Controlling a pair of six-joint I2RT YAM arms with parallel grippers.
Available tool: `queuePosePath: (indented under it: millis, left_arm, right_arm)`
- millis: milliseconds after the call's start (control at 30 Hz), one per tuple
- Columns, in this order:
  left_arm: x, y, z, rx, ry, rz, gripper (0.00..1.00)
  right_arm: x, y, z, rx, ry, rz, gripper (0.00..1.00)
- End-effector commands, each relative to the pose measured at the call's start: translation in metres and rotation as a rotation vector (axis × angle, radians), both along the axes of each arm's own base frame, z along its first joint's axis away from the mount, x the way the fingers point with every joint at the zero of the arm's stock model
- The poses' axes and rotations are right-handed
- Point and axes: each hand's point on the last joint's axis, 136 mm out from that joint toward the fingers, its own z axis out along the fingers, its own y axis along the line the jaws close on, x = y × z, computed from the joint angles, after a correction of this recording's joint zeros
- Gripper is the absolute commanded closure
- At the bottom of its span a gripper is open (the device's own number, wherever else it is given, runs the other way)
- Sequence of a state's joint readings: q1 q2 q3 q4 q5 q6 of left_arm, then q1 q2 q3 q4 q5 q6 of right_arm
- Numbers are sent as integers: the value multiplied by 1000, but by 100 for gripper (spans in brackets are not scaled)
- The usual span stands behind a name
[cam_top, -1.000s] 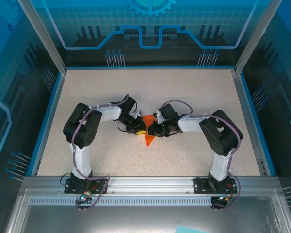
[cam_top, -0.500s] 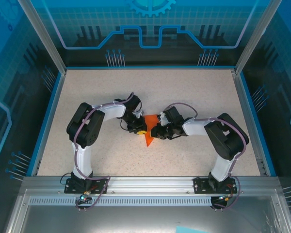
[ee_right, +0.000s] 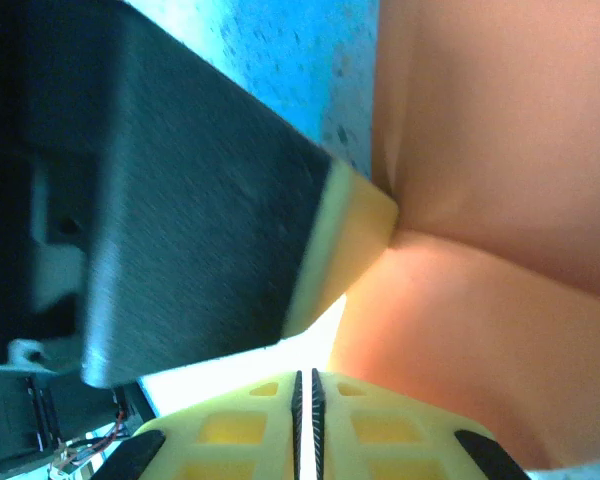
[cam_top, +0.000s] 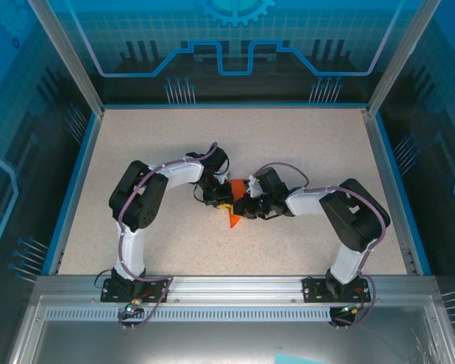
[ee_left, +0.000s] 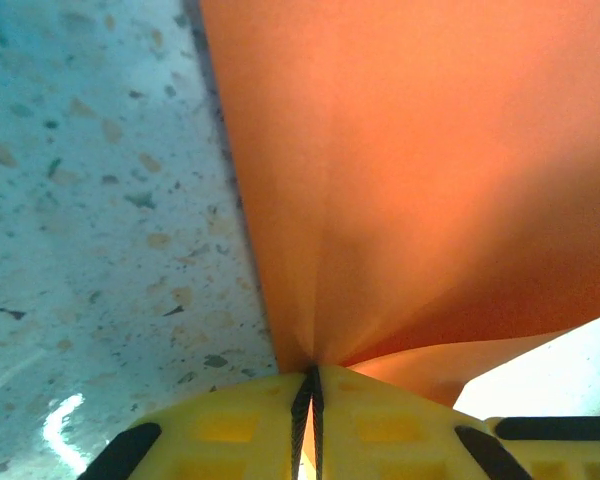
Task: Fold a paper plane with a square sheet of paper (pick it up from the middle)
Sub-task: Third fold the triangle at the center of the table.
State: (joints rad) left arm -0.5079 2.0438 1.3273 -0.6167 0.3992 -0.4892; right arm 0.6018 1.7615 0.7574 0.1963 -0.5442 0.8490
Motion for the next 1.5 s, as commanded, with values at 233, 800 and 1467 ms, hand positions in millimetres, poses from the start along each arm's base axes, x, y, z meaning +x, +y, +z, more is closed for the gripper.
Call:
queuePosePath:
  millis: [233, 800, 1467]
  left_arm:
    - [-6, 23, -49, 164, 12, -24, 86]
    - [-4, 20, -51, 156, 10, -31, 85]
    - [21, -9, 20, -8, -109, -10, 77]
  right_arm:
    - [-17, 6, -8, 12, 25, 27, 87]
    - [-13, 6, -20, -28, 29, 34, 85]
    - [-10, 4, -19, -39, 24, 26, 83]
